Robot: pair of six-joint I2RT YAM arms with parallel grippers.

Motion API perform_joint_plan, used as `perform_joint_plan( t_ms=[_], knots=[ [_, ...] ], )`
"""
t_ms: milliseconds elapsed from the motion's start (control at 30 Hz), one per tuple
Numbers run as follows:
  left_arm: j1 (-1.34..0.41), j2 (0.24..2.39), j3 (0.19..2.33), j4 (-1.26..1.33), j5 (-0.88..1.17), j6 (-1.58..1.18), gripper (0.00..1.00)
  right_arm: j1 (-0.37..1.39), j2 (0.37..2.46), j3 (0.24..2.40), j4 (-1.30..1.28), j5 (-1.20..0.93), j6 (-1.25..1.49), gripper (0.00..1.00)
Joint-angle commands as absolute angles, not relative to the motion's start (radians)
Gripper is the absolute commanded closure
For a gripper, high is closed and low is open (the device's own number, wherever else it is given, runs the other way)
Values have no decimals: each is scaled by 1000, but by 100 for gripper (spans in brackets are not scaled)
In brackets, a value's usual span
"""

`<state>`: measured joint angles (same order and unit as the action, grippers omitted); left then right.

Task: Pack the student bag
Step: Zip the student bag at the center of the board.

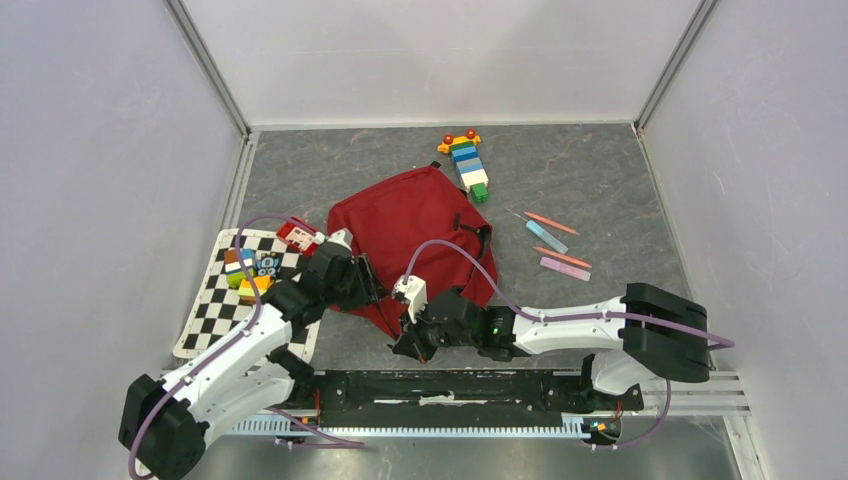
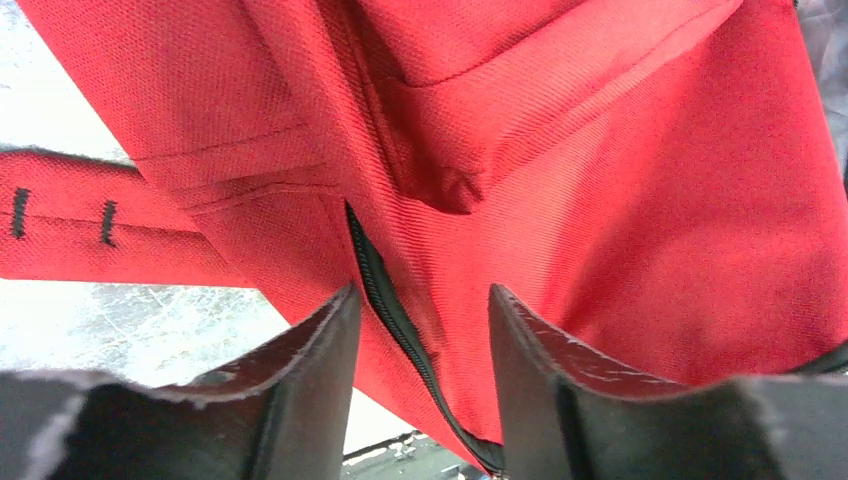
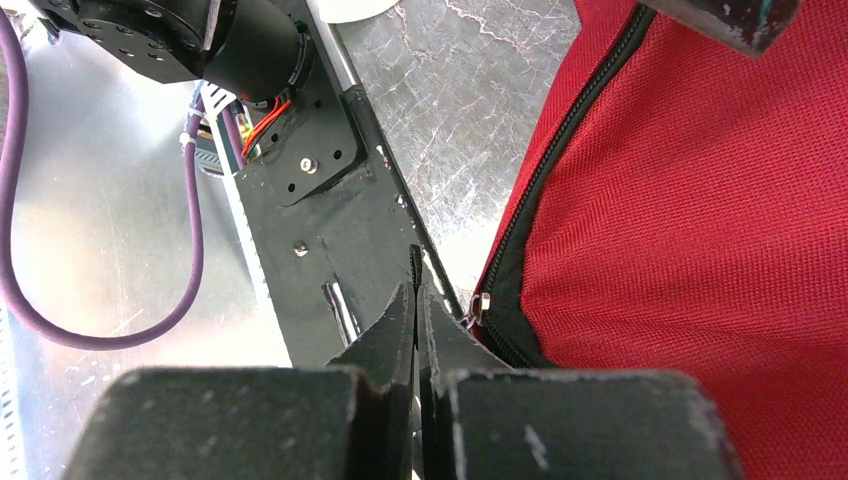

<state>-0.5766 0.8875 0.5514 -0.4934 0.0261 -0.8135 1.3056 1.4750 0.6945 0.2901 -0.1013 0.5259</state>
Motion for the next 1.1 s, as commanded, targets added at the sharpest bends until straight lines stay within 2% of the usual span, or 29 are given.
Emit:
perform_joint_plan(
  t_ms=[0,233,333,700,833,1067],
  knots=[
    [-582,872,528,-406,5,-872,50,1321,1438,704,301,-107,523,100],
    [-581,857,535,-426,-49,-845,88,1322,1413,698,275,-85,528,100],
    [-580,865,571,-477,-96,-806,98,1322,1398,698,248,-64,525,100],
    [-410,910,658,-500,-73,-666,98,1322,1295,681,116,41,490,100],
    [-322,973,695,-482,-26,-604,98,1322,1272,667,101,69,489,100],
    [-271,1104,809,-480,-26,-503,98,1322,1280,688,94,92,486,100]
  ],
)
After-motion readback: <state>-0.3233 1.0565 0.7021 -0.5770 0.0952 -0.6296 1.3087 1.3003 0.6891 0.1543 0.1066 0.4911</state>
